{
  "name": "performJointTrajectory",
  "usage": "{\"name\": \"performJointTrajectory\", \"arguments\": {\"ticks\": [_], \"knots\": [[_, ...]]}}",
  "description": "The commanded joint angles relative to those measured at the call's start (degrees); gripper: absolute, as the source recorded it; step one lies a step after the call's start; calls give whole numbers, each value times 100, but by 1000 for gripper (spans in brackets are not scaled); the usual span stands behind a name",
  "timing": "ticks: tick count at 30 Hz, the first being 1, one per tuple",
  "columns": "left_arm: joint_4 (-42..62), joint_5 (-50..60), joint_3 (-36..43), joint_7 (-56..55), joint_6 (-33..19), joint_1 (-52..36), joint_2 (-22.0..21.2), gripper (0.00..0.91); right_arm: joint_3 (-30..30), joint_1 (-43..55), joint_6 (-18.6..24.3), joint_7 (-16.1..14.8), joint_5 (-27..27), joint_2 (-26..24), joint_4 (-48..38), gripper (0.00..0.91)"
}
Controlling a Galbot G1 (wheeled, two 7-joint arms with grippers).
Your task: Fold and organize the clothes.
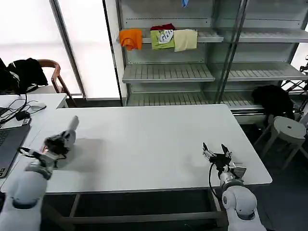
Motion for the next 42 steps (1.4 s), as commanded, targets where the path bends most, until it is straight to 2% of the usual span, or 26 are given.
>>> {"name": "performJointTrajectory", "arguments": {"ticks": [1, 4, 11, 12, 13, 14, 17, 22, 24, 28, 32, 36, 39, 41, 42], "knots": [[-465, -792, 2048, -924, 645, -161, -1213, 20, 37, -47, 11, 11, 13, -2, 34, 907], [-253, -1224, 2686, -1363, 870, -483, -1361, 30, 46, -64, -21, 11, -16, 17, 92, 907], [747, -1258, 3621, -1752, 773, -1121, -1992, 30, 24, -37, -197, 8, -95, 57, 281, 907], [967, -1262, 3679, -1827, 717, -1179, -2084, 121, 10, -25, -206, 7, -118, 69, 293, 907], [1216, -1265, 3732, -2018, 688, -1352, -2285, 595, -17, -16, -217, 6, -149, 93, 302, 907], [1358, -1263, 3749, -2142, 663, -1417, -2420, 907, -37, -6, -231, 4, -163, 110, 305, 907], [1613, -1318, 3652, -2338, 513, -1566, -2626, 907, -170, 29, -251, -32, -247, 181, 318, 907], [1039, -1751, 3396, -2327, 270, -1510, -2224, 907, -510, 104, -260, -160, -320, 351, 253, 907], [564, -2334, 3219, -2380, 457, -1449, -2056, 907, -667, 172, -287, -207, -292, 452, 198, 907], [-306, -3100, 2639, -2393, 852, -1239, -1674, 907, -1031, 374, -628, -307, 55, 660, 94, 907], [-621, -3229, 1766, -2231, 1046, -1051, -1341, 907, -1328, 679, -1131, -386, 785, 873, -62, 907], [-495, -3220, 1204, -2228, 1039, -834, -1216, 907, -1712, 1131, -1186, -173, 1705, 943, -498, 907], [-440, -3264, 881, -2217, 1005, -587, -1156, 907, -1936, 1313, -1187, 42, 1981, 932, -774, 907], [-439, -3357, 683, -2177, 972, -400, -1126, 907, -1979, 1370, -1189, 112, 1958, 1036, -938, 907], [-458, -3431, 621, -2180, 977, -325, -1122, 907, -2006, 1382, -1191, 271, 1960, 1090, -1021, 907]]}}
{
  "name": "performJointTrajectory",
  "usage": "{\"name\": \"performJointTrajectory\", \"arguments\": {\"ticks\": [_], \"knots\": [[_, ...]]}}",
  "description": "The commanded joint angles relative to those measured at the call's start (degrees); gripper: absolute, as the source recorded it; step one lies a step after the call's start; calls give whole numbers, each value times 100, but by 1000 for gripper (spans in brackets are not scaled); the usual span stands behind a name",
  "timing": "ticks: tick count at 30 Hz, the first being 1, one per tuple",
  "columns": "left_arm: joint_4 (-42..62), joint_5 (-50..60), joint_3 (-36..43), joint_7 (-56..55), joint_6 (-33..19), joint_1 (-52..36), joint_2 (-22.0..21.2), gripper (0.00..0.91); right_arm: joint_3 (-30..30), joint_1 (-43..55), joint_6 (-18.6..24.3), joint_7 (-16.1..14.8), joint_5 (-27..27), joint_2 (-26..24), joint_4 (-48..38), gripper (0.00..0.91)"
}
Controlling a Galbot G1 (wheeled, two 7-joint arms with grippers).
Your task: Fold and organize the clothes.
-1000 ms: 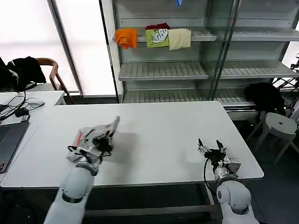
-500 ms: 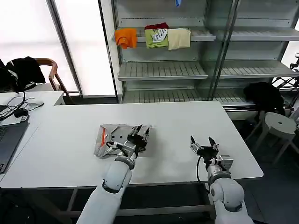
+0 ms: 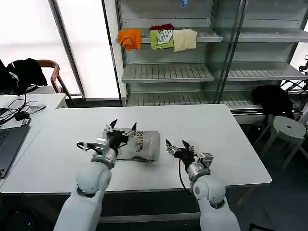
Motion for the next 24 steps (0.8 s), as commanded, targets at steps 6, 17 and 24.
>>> {"name": "performJointTrajectory", "arguments": {"ticks": [6, 17, 24], "knots": [[-481, -1372, -1706, -44, 356, 866, 366, 907, -916, 629, -350, 676, 1081, 351, -982, 907], [-565, -1804, -1799, -98, 455, 951, 333, 907, -926, 600, -345, 871, 1020, 406, -1098, 0], [-553, -1791, -1817, -99, 455, 964, 316, 907, -815, 588, -341, 964, 1096, 337, -962, 0]]}}
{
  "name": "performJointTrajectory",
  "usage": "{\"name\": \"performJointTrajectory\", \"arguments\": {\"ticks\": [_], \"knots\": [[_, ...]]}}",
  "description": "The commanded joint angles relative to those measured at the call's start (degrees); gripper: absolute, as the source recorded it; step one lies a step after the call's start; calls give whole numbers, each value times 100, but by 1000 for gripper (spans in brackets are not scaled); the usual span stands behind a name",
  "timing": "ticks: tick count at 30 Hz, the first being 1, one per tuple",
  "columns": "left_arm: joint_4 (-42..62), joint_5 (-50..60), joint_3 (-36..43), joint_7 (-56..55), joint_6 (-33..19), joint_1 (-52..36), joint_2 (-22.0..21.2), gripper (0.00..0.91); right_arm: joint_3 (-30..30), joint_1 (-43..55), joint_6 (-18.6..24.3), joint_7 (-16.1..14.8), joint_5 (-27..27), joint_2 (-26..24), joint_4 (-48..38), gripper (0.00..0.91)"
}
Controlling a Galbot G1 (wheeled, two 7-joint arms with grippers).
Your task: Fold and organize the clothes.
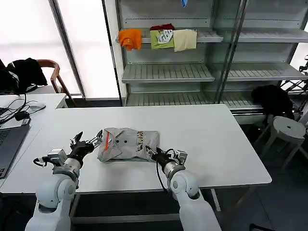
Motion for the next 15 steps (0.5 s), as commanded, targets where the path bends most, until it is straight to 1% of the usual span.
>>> {"name": "performJointTrajectory", "arguments": {"ticks": [1, 12, 15], "knots": [[-48, -305, -242, -6, 68, 114, 37, 907, -16, 66, -41, 209, 171, 9, -33, 0], [-36, -400, -326, -1, 67, 174, 30, 907, 260, 37, -52, 380, 351, -168, 270, 0], [-40, -389, -365, 1, 67, 183, 38, 907, 402, 62, -61, 409, 471, -339, 432, 0]]}}
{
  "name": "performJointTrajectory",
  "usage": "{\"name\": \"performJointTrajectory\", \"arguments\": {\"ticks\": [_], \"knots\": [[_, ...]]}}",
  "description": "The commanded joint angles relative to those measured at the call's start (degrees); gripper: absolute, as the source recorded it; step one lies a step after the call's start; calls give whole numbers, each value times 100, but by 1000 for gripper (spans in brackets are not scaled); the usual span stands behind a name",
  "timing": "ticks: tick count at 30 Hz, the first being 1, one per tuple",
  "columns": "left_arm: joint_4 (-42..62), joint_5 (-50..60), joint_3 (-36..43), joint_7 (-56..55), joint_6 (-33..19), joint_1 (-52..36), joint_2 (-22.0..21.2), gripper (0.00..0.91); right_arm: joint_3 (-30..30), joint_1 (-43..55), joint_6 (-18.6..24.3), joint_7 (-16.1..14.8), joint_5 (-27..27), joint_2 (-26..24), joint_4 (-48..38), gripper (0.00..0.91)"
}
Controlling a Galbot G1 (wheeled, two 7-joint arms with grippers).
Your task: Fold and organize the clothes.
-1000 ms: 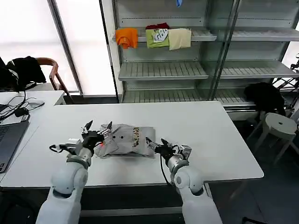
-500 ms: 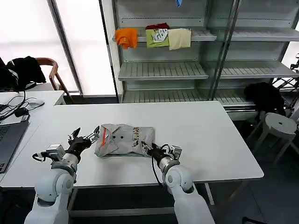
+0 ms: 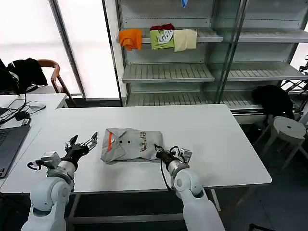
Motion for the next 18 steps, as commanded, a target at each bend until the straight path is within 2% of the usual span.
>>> {"name": "performJointTrajectory", "arguments": {"ticks": [1, 7, 11, 12, 13, 15, 16, 18], "knots": [[-25, -145, -117, 6, 20, 45, 30, 907, 340, 78, -22, 123, 308, -354, 341, 0], [-45, -118, -117, 12, 21, 110, 17, 907, 542, 129, -33, 104, 409, -889, 453, 0], [-70, -91, -113, 17, 21, 144, 4, 907, 603, -24, -32, 44, 345, -1073, 418, 20], [-77, -91, -114, 17, 22, 148, 6, 907, 606, -69, -28, 19, 288, -1094, 405, 161], [-83, -74, -121, 19, 21, 154, 8, 907, 612, -121, -20, -56, 73, -1096, 399, 907], [-90, -75, -132, 30, 20, 164, 13, 907, 633, -225, -8, -260, -379, -1072, 432, 907], [-94, -73, -141, 55, 20, 172, 15, 907, 658, -333, -7, -488, -874, -1044, 519, 907], [-105, -71, -162, 104, 18, 191, 24, 907, 685, -455, 2, -714, -1501, -1020, 628, 907]]}}
